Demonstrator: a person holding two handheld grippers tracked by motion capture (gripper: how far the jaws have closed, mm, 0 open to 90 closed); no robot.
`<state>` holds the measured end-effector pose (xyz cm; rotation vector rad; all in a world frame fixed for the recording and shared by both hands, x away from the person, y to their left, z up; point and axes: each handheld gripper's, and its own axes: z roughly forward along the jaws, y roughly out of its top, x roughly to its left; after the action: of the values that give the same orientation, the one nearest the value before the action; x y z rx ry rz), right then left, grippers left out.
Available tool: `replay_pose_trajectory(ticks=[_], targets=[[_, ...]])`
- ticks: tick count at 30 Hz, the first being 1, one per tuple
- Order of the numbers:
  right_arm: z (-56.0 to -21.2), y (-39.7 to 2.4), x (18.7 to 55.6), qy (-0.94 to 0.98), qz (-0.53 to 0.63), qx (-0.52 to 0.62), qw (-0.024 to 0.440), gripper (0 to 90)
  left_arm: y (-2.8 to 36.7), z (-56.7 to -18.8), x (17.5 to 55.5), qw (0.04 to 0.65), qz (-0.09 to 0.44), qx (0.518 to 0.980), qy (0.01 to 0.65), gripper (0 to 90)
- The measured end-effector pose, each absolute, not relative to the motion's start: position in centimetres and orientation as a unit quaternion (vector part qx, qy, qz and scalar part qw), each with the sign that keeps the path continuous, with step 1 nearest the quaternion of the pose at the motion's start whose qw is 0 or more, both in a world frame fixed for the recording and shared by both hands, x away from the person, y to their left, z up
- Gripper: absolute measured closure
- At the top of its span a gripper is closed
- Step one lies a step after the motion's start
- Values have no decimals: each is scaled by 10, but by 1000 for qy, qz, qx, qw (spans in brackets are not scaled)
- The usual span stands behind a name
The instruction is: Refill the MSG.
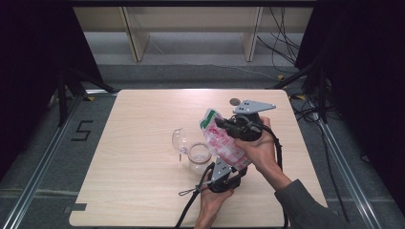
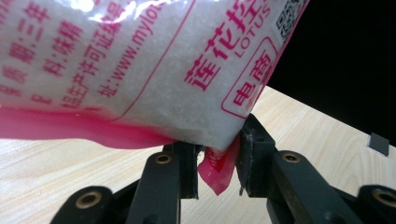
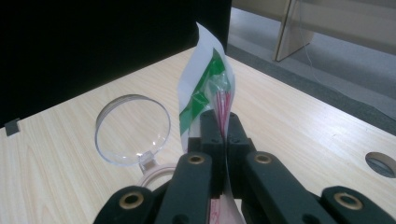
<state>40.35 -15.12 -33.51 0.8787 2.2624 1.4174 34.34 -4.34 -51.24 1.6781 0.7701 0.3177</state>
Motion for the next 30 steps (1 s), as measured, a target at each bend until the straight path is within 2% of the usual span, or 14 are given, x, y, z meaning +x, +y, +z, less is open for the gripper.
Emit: replay_pose_trajectory(ticks=[9,12,15,19,21,30], targets=[[-334,-138,405,799,490,310,162,900,-38,-514,346,601,151,715,324,720],[-336,-132,406,799,491,307,165,900,-33,-514,347,591,155,726,317,722],[-336,-128,409,806,486,294,168,900,-34,-514,348,605,148,713,322,722],[-336,-122,409,802,492,301,157,900,-31,-512,349,603,152,716,318,723],[-335,-121,412,808,485,287,170,900,-31,-512,350,606,149,715,315,723],[-335,-115,412,813,474,292,171,900,-30,-512,352,607,147,715,315,724]])
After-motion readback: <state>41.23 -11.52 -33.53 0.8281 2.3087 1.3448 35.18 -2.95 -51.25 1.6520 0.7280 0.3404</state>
